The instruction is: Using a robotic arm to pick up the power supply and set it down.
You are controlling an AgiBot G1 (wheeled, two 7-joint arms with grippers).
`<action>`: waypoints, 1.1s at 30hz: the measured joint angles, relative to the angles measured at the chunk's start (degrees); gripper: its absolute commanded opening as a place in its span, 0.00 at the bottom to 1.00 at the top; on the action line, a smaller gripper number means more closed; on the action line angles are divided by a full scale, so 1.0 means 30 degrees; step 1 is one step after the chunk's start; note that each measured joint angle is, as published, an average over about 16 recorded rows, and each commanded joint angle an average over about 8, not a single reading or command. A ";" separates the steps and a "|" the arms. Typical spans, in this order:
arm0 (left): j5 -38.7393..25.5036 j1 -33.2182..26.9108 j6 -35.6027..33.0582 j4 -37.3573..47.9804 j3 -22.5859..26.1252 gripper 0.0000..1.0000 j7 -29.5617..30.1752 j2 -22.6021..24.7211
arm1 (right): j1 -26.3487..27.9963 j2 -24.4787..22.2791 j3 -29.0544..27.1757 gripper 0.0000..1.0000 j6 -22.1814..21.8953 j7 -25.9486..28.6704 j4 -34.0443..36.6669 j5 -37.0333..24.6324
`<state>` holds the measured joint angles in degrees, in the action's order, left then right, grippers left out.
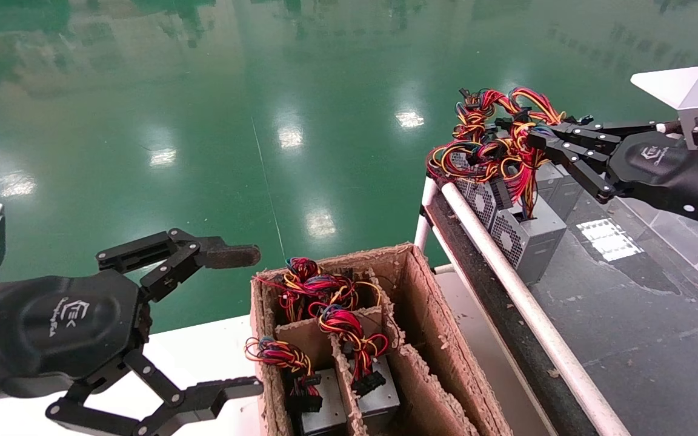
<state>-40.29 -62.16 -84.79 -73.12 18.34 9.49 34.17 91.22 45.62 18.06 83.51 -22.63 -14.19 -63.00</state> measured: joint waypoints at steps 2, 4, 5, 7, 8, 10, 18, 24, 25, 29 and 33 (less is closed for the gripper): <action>0.0001 0.0000 0.0000 0.0000 0.0001 1.00 -0.0001 0.0000 | 0.0201 0.0045 0.0057 0.95 0.0115 -0.0162 0.0380 -0.0086; 0.0002 -0.0001 0.0001 0.0000 0.0002 1.00 -0.0001 -0.0001 | 0.0376 0.0062 0.0105 1.00 0.0232 -0.0301 0.0715 -0.0158; 0.0002 -0.0001 0.0001 0.0000 0.0003 1.00 -0.0001 -0.0001 | 0.0457 0.0060 0.0126 1.00 0.0291 -0.0365 0.0873 -0.0191; 0.0003 -0.0001 0.0002 0.0000 0.0004 1.00 -0.0002 -0.0002 | 0.0599 0.0043 0.0165 1.00 0.0406 -0.0479 0.1163 -0.0252; 0.0003 -0.0001 0.0002 0.0000 0.0005 1.00 -0.0002 -0.0002 | 0.0661 0.0027 0.0185 1.00 0.0463 -0.0530 0.1299 -0.0283; 0.0004 -0.0001 0.0002 0.0000 0.0006 1.00 -0.0003 -0.0002 | 0.0771 -0.0009 0.0225 1.00 0.0570 -0.0624 0.1543 -0.0343; 0.0007 -0.0002 0.0004 0.0000 0.0010 1.00 -0.0005 -0.0004 | 0.1103 -0.0245 0.0336 1.00 0.1016 -0.0884 0.2351 -0.0511; 0.0009 -0.0002 0.0007 0.0001 0.0013 1.00 -0.0007 -0.0006 | 0.1233 -0.0483 0.0159 1.00 0.1393 -0.0860 0.2872 -0.0245; 0.0010 -0.0002 0.0007 0.0002 0.0013 1.00 -0.0008 -0.0006 | 0.1238 -0.0521 0.0114 1.00 0.1445 -0.0835 0.2919 -0.0173; 0.0011 -0.0001 0.0009 0.0005 0.0015 1.00 -0.0010 -0.0006 | 0.1123 -0.0689 -0.0083 1.00 0.1621 -0.0576 0.2798 0.0212; 0.0012 -0.0002 0.0010 0.0009 0.0016 1.00 -0.0012 -0.0006 | 0.0792 -0.0854 -0.0269 1.00 0.1710 -0.0123 0.2201 0.0679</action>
<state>-40.25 -62.16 -84.76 -73.09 18.39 9.46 34.15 93.60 43.06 17.25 88.64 -23.00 -7.58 -60.96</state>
